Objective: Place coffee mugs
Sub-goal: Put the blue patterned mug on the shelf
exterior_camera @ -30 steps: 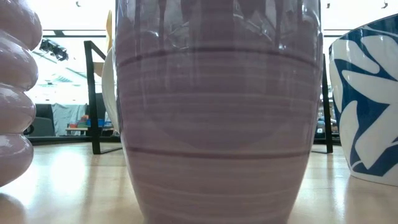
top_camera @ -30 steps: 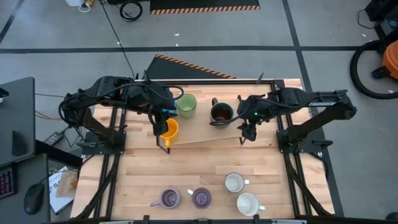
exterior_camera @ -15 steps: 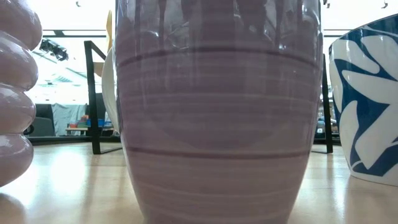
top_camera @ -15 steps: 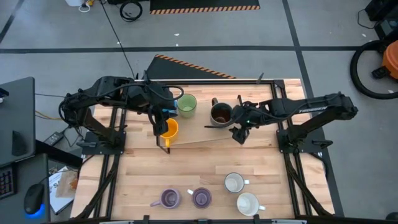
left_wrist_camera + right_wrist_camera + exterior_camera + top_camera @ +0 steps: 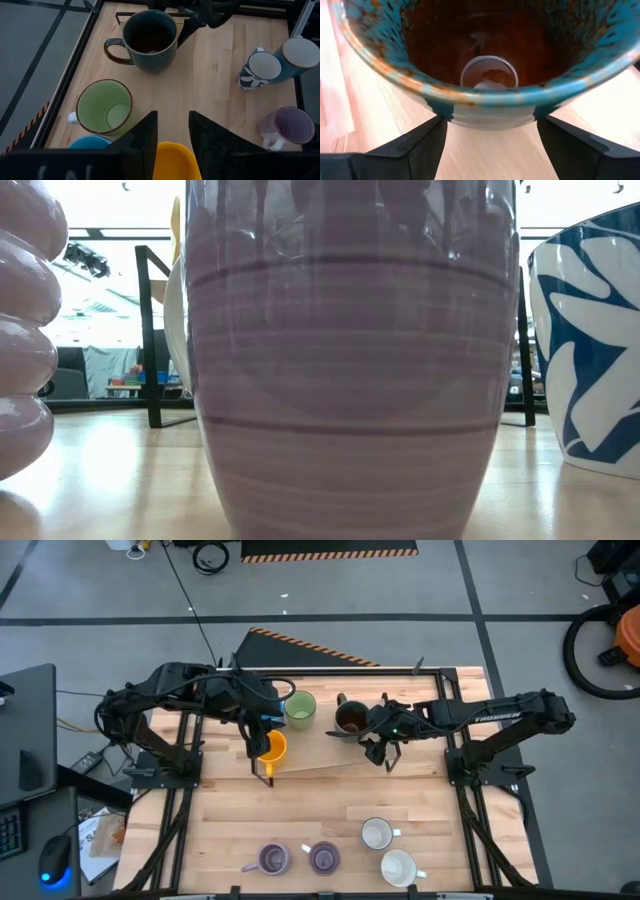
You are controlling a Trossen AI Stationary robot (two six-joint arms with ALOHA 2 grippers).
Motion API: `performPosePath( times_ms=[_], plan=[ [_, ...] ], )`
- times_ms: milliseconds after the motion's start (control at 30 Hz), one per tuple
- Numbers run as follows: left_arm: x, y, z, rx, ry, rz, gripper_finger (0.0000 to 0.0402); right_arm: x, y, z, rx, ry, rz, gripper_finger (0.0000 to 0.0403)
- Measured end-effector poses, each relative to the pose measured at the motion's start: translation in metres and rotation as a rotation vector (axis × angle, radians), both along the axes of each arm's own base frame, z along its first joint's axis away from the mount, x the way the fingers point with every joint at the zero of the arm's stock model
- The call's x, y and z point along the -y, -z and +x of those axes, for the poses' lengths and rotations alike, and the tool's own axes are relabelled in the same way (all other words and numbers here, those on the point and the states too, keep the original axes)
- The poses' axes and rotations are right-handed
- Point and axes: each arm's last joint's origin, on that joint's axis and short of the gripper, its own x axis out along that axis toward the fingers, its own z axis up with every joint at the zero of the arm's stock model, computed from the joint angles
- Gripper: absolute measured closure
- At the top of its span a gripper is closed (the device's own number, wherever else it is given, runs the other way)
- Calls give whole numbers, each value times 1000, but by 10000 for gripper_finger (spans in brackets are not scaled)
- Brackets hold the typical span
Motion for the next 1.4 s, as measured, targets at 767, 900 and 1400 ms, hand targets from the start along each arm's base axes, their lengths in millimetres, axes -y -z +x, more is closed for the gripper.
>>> performPosePath(
  times_ms=[767,900,1400],
  plan=[
    [0,0,0,1,-2,0,285,30,12,20,118,-52,-85,95],
    [0,0,0,1,-1,0,285,30,17,26,117,-60,-77,95],
    [0,0,0,1,-3,-1,285,35,18,29,121,-47,-104,95]
  ],
)
